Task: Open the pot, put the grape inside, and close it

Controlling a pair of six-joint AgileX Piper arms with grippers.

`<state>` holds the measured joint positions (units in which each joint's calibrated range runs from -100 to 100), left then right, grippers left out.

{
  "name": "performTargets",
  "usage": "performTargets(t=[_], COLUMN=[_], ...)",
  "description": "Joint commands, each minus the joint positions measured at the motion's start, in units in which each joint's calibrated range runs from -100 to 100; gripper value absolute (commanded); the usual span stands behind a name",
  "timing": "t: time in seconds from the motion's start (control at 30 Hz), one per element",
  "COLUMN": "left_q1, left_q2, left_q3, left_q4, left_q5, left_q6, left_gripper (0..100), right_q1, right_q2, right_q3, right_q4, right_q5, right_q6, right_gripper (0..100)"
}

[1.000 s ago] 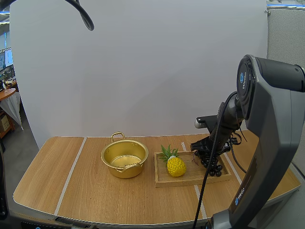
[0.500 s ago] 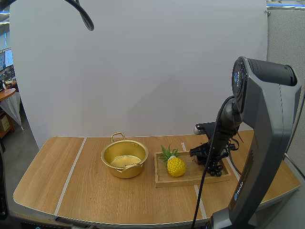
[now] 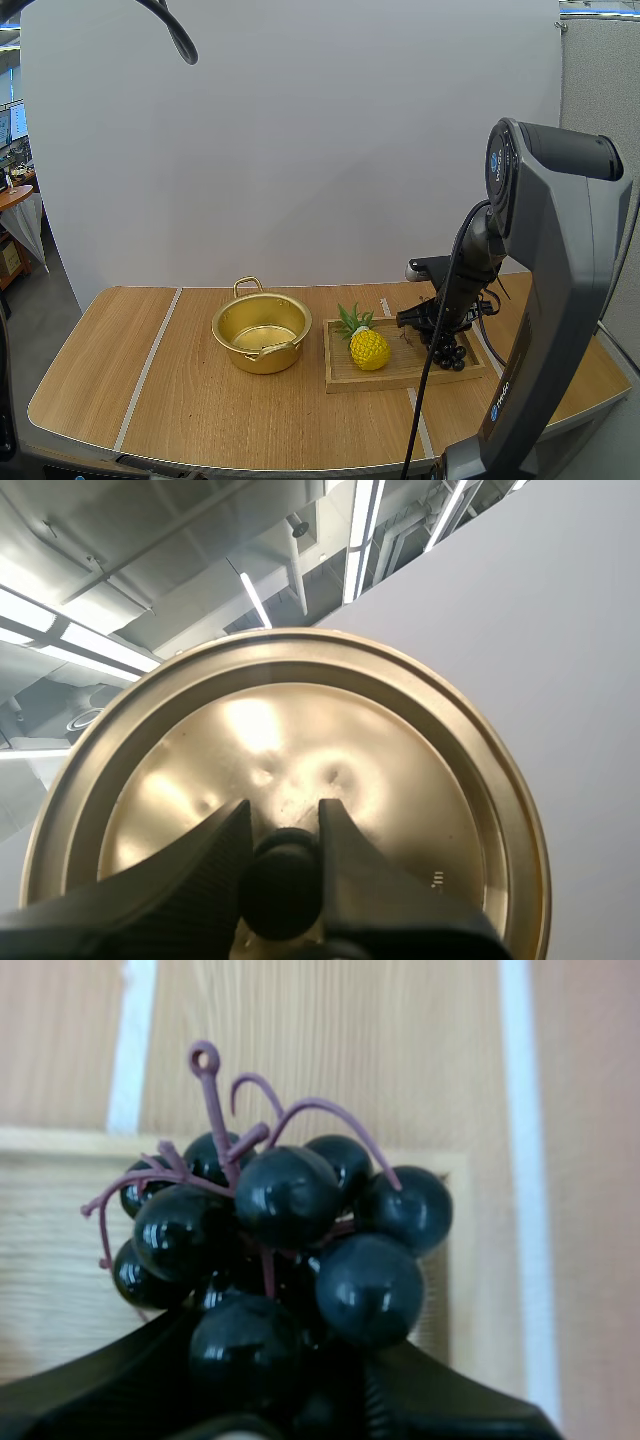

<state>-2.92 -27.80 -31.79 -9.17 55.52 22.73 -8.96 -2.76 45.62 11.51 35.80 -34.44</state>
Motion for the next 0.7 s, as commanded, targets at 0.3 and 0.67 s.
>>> performTargets(t=[0.3,0.67], left_q1=[-0.16,-0.16], left_q2=[-0.31,-0.31], left_q3=[-0.44,-0.44], left_q4=[0.46,0.46], left_q5=[-1.81,-1.81], left_q6=[-0.47,-0.47], left_gripper=[0,0], right_q1=[1.5,13.58], right_q2=[-24.9,-35.22], right_q3=[-0.09,-6.94], right_q4=[-0.21,2.74], right_q5=[4.54,18.46], right_q6=[-0.58,-0.58], right_gripper=[0,0])
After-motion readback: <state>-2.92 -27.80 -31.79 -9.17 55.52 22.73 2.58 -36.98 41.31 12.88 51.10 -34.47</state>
